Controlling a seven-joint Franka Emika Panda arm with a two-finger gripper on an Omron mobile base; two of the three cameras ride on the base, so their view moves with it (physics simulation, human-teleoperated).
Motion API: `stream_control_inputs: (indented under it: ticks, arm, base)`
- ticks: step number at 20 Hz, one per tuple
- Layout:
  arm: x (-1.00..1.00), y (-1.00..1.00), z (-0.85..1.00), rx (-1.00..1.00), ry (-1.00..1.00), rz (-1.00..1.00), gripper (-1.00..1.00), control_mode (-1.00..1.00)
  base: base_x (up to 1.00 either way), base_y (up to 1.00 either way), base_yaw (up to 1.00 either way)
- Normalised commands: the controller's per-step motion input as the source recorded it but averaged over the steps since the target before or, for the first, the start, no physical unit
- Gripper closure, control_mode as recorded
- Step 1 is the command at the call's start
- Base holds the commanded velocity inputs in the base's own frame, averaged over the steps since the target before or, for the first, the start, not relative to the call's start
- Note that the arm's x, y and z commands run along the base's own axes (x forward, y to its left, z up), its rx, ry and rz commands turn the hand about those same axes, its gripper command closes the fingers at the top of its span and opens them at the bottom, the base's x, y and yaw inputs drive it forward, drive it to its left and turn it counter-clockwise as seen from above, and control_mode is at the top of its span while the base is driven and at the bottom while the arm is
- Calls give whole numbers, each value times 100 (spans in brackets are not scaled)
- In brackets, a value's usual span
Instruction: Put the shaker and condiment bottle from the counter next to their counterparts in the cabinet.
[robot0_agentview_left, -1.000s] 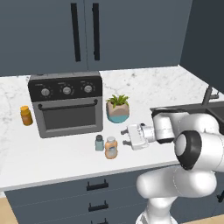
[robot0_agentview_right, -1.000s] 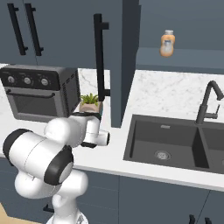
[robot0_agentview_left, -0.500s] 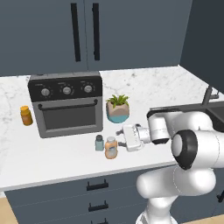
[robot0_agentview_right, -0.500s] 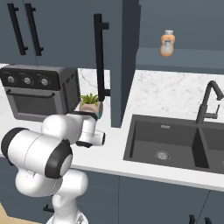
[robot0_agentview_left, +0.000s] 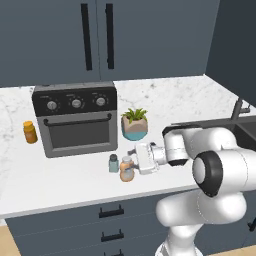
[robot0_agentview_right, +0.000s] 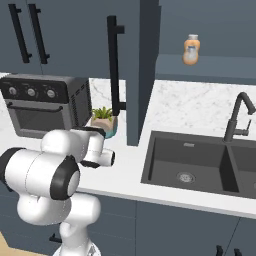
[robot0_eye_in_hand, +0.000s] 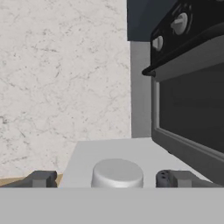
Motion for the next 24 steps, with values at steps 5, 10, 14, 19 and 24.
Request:
stream_control_inputs:
  ticks: [5, 10, 14, 19, 24]
  arm:
    - [0, 6, -5, 0, 0, 0, -100, -100]
    - [0, 2, -12, 0, 0, 0, -100, -100]
    - [0, 3, -6, 0, 0, 0, -100, -100]
    - [0, 5, -5, 0, 0, 0, -100, -100]
    - [6, 7, 0, 0, 0, 0, 100, -100]
  base:
    - [0, 0, 0]
    - [0, 0, 0]
    - [0, 0, 0]
    - [0, 0, 0]
    - [0, 0, 0]
